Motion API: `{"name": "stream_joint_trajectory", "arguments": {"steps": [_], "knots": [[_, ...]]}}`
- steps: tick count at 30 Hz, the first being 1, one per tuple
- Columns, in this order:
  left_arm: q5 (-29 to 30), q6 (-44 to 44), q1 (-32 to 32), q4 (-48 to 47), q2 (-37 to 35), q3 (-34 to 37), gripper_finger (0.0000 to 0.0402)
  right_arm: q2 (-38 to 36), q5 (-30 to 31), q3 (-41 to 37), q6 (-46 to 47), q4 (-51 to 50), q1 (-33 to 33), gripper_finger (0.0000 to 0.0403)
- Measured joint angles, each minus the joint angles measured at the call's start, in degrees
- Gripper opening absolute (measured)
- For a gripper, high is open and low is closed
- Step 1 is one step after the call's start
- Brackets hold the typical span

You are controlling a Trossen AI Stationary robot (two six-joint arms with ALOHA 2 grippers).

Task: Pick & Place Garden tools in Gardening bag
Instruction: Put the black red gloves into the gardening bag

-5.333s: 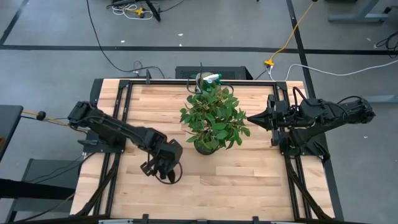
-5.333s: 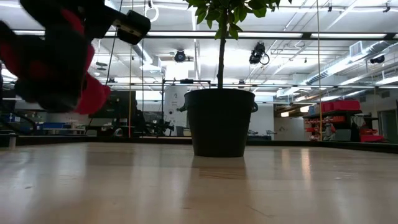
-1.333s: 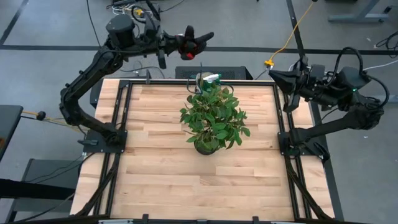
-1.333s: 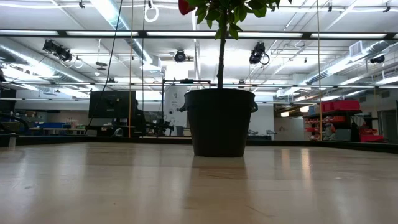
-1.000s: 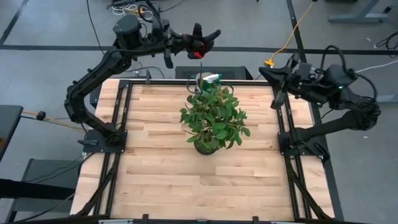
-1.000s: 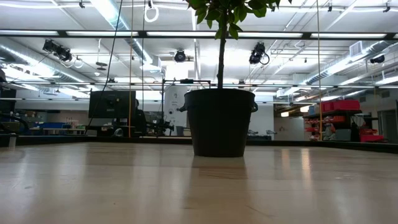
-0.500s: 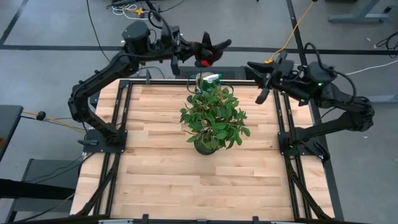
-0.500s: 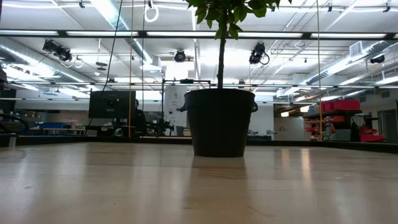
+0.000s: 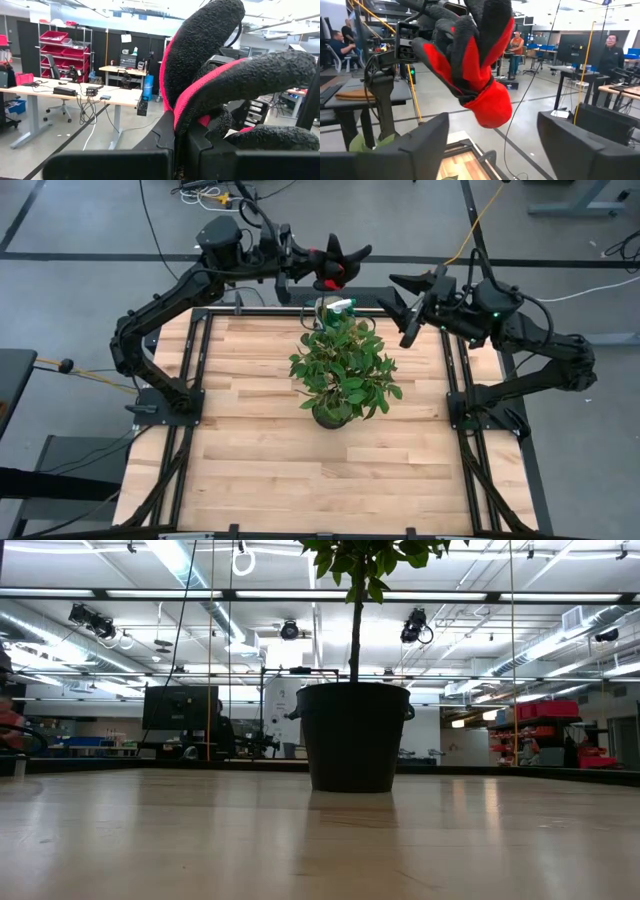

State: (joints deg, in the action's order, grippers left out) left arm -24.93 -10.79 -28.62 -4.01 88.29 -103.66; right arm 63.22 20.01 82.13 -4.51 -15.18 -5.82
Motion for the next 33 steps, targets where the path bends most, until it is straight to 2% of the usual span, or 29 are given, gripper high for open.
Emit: {"name": "stream_joint_trajectory", "arguments": {"steps": [5,9,23,33], "knots": [[-0.39,-0.20,0.00,-0.02,0.00,0.00,0.0010,0.15,0.00,-0.01,-0.26,0.00,0.00,0.0345],[-0.42,-0.16,0.01,-0.02,0.00,0.00,0.0010,0.13,0.02,0.00,-0.46,0.02,0.00,0.0365],[-0.32,0.04,0.00,-0.02,0.00,0.00,0.0010,0.16,0.09,-0.02,-2.21,0.01,0.00,0.0371],[2.65,0.03,0.66,1.26,0.19,0.00,0.0011,1.98,0.09,-0.02,-4.86,3.85,0.00,0.0371]]}}
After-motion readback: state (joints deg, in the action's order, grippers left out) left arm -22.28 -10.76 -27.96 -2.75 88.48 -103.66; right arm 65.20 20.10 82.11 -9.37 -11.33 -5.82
